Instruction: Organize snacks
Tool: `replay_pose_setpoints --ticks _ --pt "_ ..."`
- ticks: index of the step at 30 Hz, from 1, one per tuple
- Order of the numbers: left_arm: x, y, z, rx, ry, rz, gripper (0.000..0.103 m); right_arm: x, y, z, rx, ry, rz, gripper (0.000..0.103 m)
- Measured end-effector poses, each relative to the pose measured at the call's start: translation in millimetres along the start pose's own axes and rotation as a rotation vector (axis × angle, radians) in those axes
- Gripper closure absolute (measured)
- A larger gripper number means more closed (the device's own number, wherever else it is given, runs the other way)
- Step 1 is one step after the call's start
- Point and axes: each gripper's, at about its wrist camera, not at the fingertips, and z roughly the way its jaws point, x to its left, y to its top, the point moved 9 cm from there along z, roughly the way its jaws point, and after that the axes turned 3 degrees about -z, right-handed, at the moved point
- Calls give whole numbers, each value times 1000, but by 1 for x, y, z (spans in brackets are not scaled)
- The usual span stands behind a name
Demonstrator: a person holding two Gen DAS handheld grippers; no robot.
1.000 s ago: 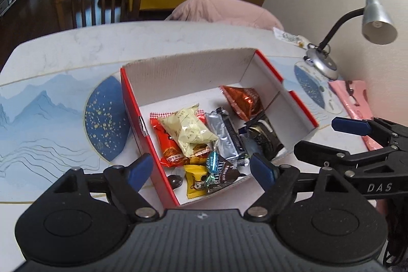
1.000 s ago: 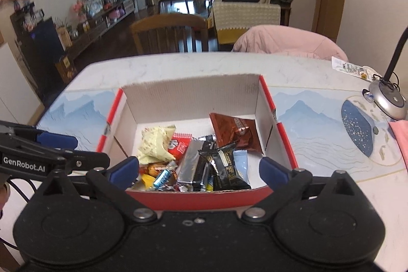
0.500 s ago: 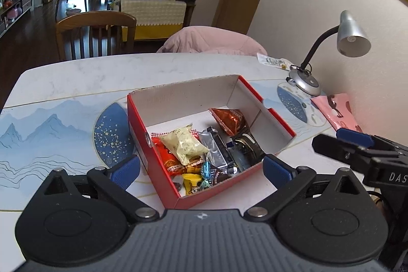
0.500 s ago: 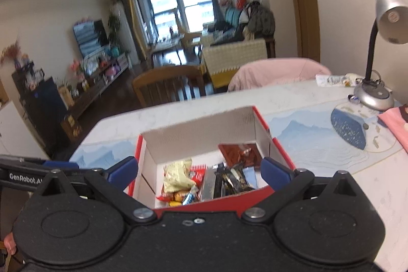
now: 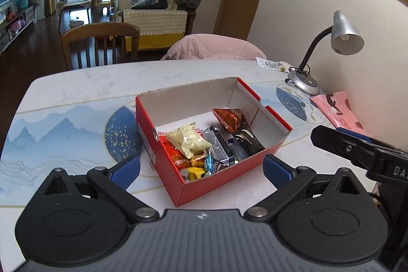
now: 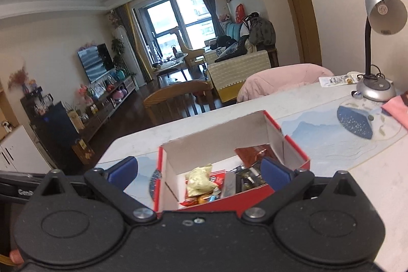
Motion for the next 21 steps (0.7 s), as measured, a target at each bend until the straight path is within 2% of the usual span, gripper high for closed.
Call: replay_pose_setpoints --ticks 4,13,21 --pt "0 -6 2 14 24 6 0 1 -5 0 -3 -26 0 0" --pt "1 -9 5 26 32 -21 0 1 -13 -4 -36 -141 -89 0" --pt "4 -11 6 28 52 -35 0 0 -11 -4 -42 -156 -90 0"
